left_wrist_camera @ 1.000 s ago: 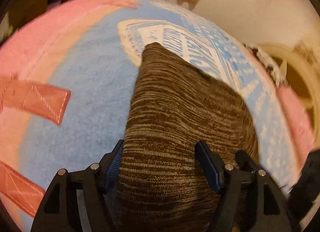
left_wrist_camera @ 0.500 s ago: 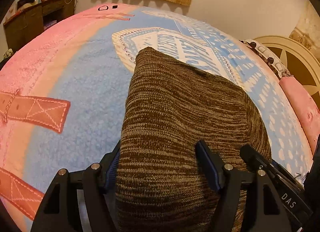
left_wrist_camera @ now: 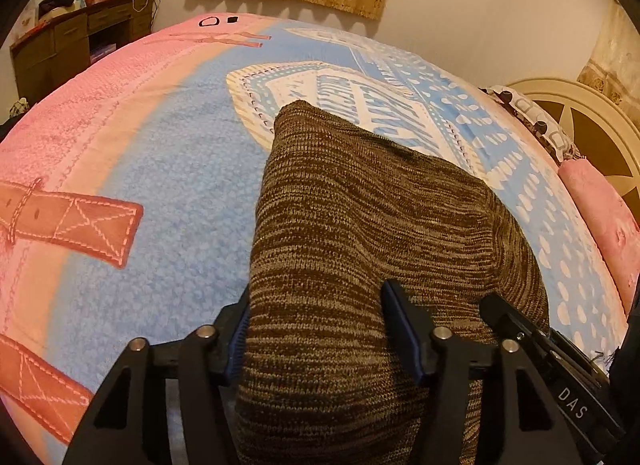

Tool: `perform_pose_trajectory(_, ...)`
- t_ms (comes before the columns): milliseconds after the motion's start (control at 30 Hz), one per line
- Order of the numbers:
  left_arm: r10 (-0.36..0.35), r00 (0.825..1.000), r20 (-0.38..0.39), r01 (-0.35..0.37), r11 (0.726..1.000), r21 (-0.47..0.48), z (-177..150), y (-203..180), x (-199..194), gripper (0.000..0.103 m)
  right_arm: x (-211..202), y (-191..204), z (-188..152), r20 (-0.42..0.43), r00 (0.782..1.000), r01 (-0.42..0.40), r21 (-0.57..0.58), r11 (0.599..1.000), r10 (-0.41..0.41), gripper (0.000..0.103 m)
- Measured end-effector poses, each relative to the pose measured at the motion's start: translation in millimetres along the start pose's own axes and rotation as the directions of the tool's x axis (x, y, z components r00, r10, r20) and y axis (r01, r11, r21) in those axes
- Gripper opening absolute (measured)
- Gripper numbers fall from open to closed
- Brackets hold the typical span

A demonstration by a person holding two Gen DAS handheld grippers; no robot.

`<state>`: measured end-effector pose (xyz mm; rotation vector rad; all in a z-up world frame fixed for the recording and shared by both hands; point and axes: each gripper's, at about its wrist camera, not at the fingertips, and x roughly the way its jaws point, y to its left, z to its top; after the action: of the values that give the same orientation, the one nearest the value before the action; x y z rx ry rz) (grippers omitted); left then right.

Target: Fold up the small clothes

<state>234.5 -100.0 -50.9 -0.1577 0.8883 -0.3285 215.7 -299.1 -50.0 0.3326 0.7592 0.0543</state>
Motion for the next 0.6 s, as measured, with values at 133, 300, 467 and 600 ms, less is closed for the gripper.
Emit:
perform_pose_trajectory(133, -0.022, 1.0, 0.012, 0.022, 1.0, -0.002, -0.3, -1.6, -1.4, 0.041, -0.1, 4.4, -0.6, 0.005, 1.0, 0.014, -0.02, 1.0, -0.014, 0.04)
perform_pose_trajectory(300, -0.042, 0.999, 0.015, 0.043, 0.999, -0.029, 0.1, 0.8, -0.8, 0.039, 3.5, 0.9, 0.9, -0.018, 1.0, -0.003, 0.0, 1.0, 0.003, 0.047)
perform_pose_trajectory(467, -0.022, 1.0, 0.013, 0.023, 1.0, -0.018, 1.1, -2.7, 0.3, 0.041, 6.4, 3.3, 2.1, -0.029, 1.0, 0.0, -0.011, 1.0, -0.001, 0.053)
perform_pose_trajectory(600, -0.015, 1.0, 0.014, 0.015, 1.0, 0.004, 1.0, -7.0, -2.0, 0.035, 4.0, 7.3, -0.2, -0.015, 1.0, 0.02, -0.023, 1.0, -0.02, 0.043)
